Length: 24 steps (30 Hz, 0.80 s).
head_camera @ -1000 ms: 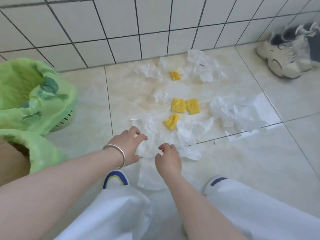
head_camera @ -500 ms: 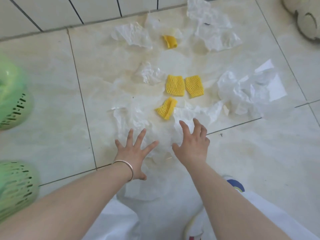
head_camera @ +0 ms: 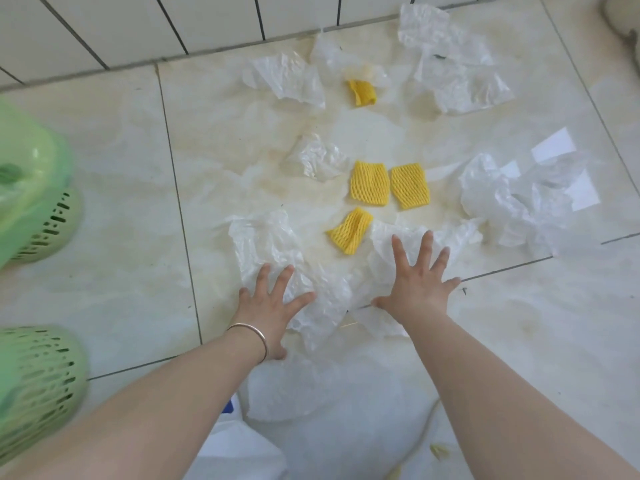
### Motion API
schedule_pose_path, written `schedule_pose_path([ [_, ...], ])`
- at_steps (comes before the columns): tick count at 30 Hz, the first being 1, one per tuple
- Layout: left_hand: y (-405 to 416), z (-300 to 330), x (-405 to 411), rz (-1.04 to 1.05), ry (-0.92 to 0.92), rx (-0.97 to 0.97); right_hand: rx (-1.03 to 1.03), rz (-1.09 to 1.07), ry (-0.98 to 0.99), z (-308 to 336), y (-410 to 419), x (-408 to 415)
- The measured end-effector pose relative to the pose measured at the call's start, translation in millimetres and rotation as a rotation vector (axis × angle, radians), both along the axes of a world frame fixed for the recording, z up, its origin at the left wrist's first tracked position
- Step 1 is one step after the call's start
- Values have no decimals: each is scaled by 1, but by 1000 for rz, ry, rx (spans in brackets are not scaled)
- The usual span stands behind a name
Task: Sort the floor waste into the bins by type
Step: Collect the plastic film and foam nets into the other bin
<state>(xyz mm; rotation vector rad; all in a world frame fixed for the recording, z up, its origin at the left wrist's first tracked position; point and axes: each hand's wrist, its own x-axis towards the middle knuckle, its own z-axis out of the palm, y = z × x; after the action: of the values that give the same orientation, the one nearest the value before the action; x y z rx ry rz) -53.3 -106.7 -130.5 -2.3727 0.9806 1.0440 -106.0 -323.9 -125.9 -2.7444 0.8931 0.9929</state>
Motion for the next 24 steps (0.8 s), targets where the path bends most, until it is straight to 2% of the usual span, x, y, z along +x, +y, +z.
schedule_pose_path([
  [4,-6,1,7,-23,-35,-52,71,-82,43,-6,-6,1],
  [11,-17,4,12,-12,-44,-111,17,0,5,-9,1,-2],
  [14,-22,6,11,-7,11,-77,17,10,-40,-11,6,-4],
  [19,-29,12,0,-8,152,-31,182,-29,-135,-15,11,-13],
  [24,-33,14,-4,77,156,-77,236,49,-123,-10,13,-24],
])
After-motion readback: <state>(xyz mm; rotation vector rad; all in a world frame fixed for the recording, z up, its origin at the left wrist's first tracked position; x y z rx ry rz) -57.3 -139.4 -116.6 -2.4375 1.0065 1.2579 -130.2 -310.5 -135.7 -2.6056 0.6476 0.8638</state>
